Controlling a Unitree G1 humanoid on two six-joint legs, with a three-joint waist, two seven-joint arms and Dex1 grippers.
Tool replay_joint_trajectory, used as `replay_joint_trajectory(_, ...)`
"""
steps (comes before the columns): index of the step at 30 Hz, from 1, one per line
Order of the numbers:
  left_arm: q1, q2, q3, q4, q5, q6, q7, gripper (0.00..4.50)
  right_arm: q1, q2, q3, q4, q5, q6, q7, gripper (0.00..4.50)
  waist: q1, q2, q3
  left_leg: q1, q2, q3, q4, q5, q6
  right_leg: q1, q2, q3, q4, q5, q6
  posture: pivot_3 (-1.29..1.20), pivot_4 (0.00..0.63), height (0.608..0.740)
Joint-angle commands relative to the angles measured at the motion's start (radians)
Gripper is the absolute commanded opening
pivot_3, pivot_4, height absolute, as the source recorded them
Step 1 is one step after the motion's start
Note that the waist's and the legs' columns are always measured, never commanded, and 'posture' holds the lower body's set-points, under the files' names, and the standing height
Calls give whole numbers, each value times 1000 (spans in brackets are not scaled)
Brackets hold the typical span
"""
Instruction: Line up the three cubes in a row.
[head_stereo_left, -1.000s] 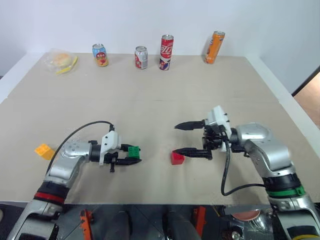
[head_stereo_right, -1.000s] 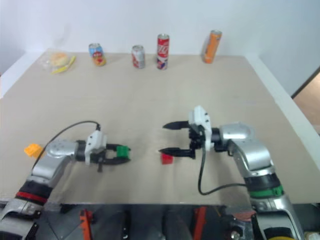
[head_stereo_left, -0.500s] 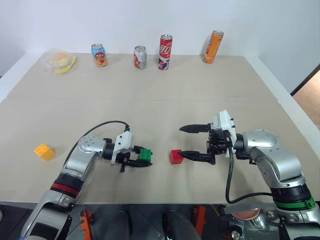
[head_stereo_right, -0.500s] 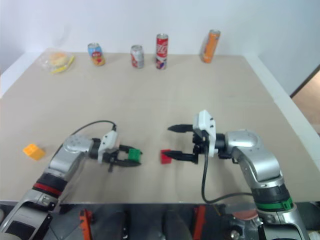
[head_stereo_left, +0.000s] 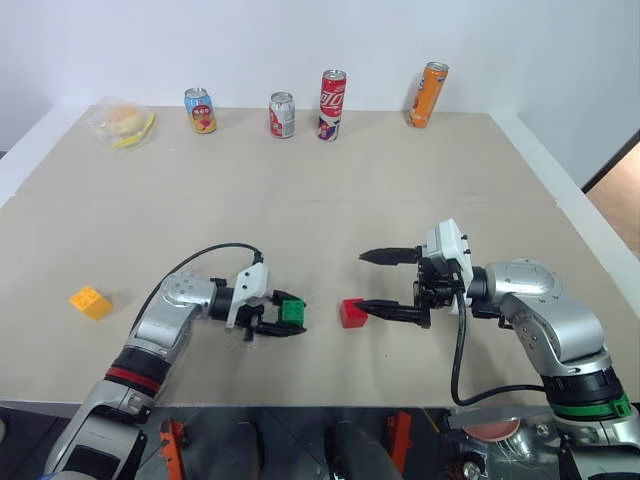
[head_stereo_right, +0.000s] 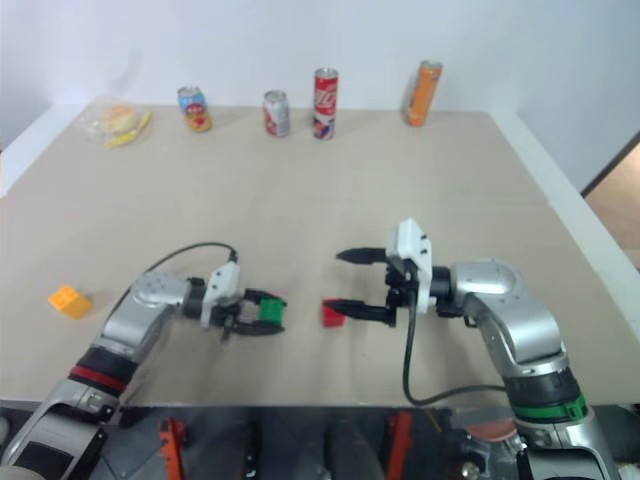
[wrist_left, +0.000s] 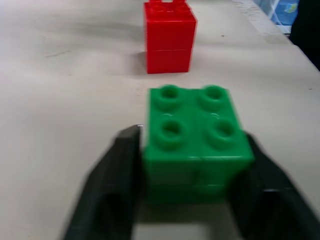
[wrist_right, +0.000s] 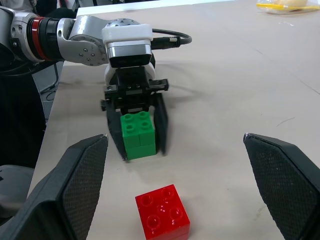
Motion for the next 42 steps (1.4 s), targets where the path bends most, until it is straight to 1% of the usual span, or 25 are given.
replay_joint_trajectory(1, 0, 0, 22, -45, -17, -24, 1, 3822, -31, -8, -26, -20, 22, -9, 9, 4500, 0, 0, 0, 0, 0, 0, 0, 0, 0, 0, 0, 0, 0, 0, 0, 0, 150, 740)
replay_joint_trajectory(3, 11, 4, 39, -90, -50, -4, 0, 4443, -40, -7, -27, -22, 31, -2, 12, 4500, 0, 0, 0, 0, 0, 0, 0, 0, 0, 0, 0, 0, 0, 0, 0, 0, 150, 740)
replay_joint_trajectory(4, 17, 9, 52, -119, -67, 15, 6, 4481, -46, -6, -30, -25, 41, 5, 13, 4500, 0, 0, 0, 0, 0, 0, 0, 0, 0, 0, 0, 0, 0, 0, 0, 0, 150, 740)
replay_joint_trajectory(6, 45, 33, 125, -251, -142, 120, 71, 4481, -72, 0, -33, -32, 73, 28, 20, 4500, -1, 0, 0, 0, 0, 0, 0, 0, 0, 0, 0, 0, 0, 0, 0, 0, 150, 740)
replay_joint_trajectory(9, 90, 69, 213, -404, -212, 231, 166, 4481, -110, 16, -28, -32, 105, 49, 21, 4500, -7, 0, 0, 0, 1, 0, 0, 0, 0, -1, 1, 1, 1, 0, 0, 0, 150, 740)
replay_joint_trajectory(11, 145, 113, 324, -500, -244, 302, 266, 4481, -155, 42, -6, -19, 120, 57, 28, 4500, -15, 0, 0, 0, 2, 0, 0, 0, 0, 0, 2, 1, 1, 0, 0, 0, 150, 740)
replay_joint_trajectory(13, 197, 156, 412, -544, -253, 340, 331, 4481, -190, 66, 15, 3, 118, 55, 41, 4500, -18, 0, 0, 2, 4, 1, 0, 0, 0, 0, 3, 1, 1, 0, -1, 0, 150, 740)
replay_joint_trajectory(15, 265, 205, 517, -559, -268, 371, 374, 4481, -227, 95, 41, 35, 108, 45, 62, 4500, -17, 0, 0, 4, 6, 1, -1, 0, 0, 0, 6, 2, 2, 1, -3, 0, 150, 740)
replay_joint_trajectory(17, 339, 258, 617, -558, -278, 384, 383, 4481, -264, 126, 69, 74, 94, 28, 86, 4500, -17, 0, 0, 5, 8, 1, -2, 0, 0, 0, 7, 1, 2, 1, -4, 0, 150, 740)
replay_joint_trajectory(20, 430, 317, 754, -495, -291, 379, 375, 4481, -305, 170, 102, 126, 73, 0, 114, 4500, -17, 0, 0, 5, 11, 2, -2, 0, 0, 0, 9, 1, 2, 0, -9, 0, 150, 740)
replay_joint_trajectory(24, 504, 383, 858, -387, -284, 337, 329, 4481, -335, 211, 127, 167, 56, -27, 140, 4500, -12, 0, 0, 5, 12, 2, -3, 0, 0, -1, 10, 0, 2, -2, -13, 0, 150, 740)
replay_joint_trajectory(28, 525, 467, 897, -207, -247, 271, 272, 4481, -344, 237, 136, 175, 49, -37, 153, 4500, -12, -1, 0, 4, 13, 3, -3, 0, 0, -3, 9, 0, 2, -2, -14, 0, 150, 740)
replay_joint_trajectory(33, 500, 532, 860, -31, -226, 223, 211, 4481, -328, 240, 142, 140, 55, -28, 155, 4500, -13, -1, 0, 3, 14, 8, -5, 0, 0, -7, 8, 0, 3, -1, -16, 0, 150, 740)
replay_joint_trajectory(36, 484, 548, 813, 43, -203, 202, 170, 4481, -318, 238, 143, 121, 58, -21, 148, 4500, -13, -1, 0, 3, 15, 9, -5, 0, -1, -9, 8, 0, 4, -2, -17, 0, 150, 740)
replay_joint_trajectory(42, 437, 543, 711, 167, -126, 128, 148, 4481, -305, 229, 133, 94, 61, -7, 127, 4500, -13, -2, -1, 3, 15, 12, -5, 0, -1, -12, 8, 1, 9, -2, -17, 0, 150, 740)
